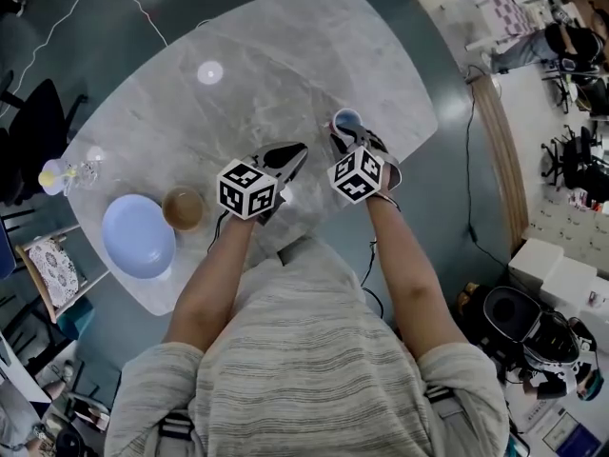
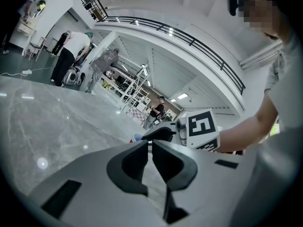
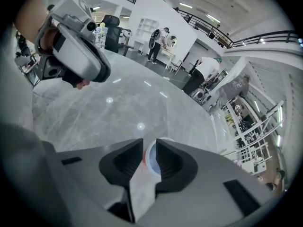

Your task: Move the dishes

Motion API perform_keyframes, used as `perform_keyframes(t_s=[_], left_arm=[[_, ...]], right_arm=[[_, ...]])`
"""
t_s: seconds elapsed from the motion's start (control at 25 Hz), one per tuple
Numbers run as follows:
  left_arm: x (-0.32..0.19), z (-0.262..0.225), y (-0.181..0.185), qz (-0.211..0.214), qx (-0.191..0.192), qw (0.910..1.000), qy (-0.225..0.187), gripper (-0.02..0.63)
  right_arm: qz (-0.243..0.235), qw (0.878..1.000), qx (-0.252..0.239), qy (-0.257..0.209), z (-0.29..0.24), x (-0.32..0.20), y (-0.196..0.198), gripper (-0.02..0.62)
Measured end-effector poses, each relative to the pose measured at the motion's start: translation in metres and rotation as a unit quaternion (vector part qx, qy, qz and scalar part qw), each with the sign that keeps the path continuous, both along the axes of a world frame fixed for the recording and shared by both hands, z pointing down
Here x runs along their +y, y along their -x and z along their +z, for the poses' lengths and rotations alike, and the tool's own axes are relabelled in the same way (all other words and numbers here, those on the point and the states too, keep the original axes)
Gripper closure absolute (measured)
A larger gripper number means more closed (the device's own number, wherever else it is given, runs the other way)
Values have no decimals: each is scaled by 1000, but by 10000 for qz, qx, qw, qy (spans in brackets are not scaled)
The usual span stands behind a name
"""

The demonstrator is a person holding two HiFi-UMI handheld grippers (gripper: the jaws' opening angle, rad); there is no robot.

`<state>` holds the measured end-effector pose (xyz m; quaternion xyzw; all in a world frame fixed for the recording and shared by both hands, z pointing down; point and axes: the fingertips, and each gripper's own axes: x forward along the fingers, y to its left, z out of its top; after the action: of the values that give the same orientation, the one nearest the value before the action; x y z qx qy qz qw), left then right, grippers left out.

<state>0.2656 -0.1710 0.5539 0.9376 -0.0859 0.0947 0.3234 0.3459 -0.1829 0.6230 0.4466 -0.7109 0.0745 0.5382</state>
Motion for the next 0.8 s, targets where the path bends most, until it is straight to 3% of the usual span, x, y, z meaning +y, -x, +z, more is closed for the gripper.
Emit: perform_keyframes(t_s=[0.36, 0.48, 0.8], left_arm=[[-10, 4, 2, -83, 61, 9999, 68, 580], [-12, 4, 4, -112, 57, 9999, 73, 581], [-15, 0, 5, -201, 98, 9997, 53, 581]], right_arm=[[-114, 9981, 263, 537, 30, 1, -6, 502], [-164, 9977, 317, 580, 31, 1, -8, 538], [-264, 9968, 341, 670, 30, -1, -9, 548]])
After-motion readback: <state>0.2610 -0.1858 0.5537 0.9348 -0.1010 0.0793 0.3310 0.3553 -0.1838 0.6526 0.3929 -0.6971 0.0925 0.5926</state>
